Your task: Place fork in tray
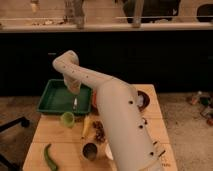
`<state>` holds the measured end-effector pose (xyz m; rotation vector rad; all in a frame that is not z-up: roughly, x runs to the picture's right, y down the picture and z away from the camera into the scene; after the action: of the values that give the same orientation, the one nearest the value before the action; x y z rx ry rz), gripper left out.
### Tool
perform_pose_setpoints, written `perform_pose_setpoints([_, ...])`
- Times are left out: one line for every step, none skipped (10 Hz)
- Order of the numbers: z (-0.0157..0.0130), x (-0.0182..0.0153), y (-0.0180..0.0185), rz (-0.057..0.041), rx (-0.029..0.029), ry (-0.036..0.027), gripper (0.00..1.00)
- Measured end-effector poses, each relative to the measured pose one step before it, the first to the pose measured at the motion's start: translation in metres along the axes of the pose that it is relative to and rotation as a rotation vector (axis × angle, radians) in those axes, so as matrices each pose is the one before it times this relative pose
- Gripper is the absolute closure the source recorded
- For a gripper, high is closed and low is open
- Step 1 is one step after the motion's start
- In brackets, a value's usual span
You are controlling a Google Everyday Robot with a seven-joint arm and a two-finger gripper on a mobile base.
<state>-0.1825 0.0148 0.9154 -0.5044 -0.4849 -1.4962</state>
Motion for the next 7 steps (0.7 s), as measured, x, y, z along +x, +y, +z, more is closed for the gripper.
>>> perform_pose_setpoints([-0.00001, 0.00003, 0.00003, 0.00008, 0.00001, 0.00004, 0.96])
perform_pose_setpoints([-0.00003, -0.00001, -0.00003, -0.00005, 0.00007, 0.00003, 0.99])
perform_pose_setpoints([0.00003, -0.00001, 0.00001, 0.00001, -0.00007, -0.00003, 0.99])
perform_pose_setpoints([0.00000, -0.00002, -0.00002, -0.00003, 0.00000, -0.00006, 0.93])
perform_pose_setpoints([0.00002, 0.00001, 0.00003, 0.00003, 0.00000, 0.00002, 0.83])
perform_pose_setpoints([0.00001, -0.00003, -0.00008, -0.00012, 0.00003, -0.00005, 0.73])
perform_pose_setpoints([0.00002, -0.00004, -0.00012, -0.00015, -0.00002, 0.00001, 0.63])
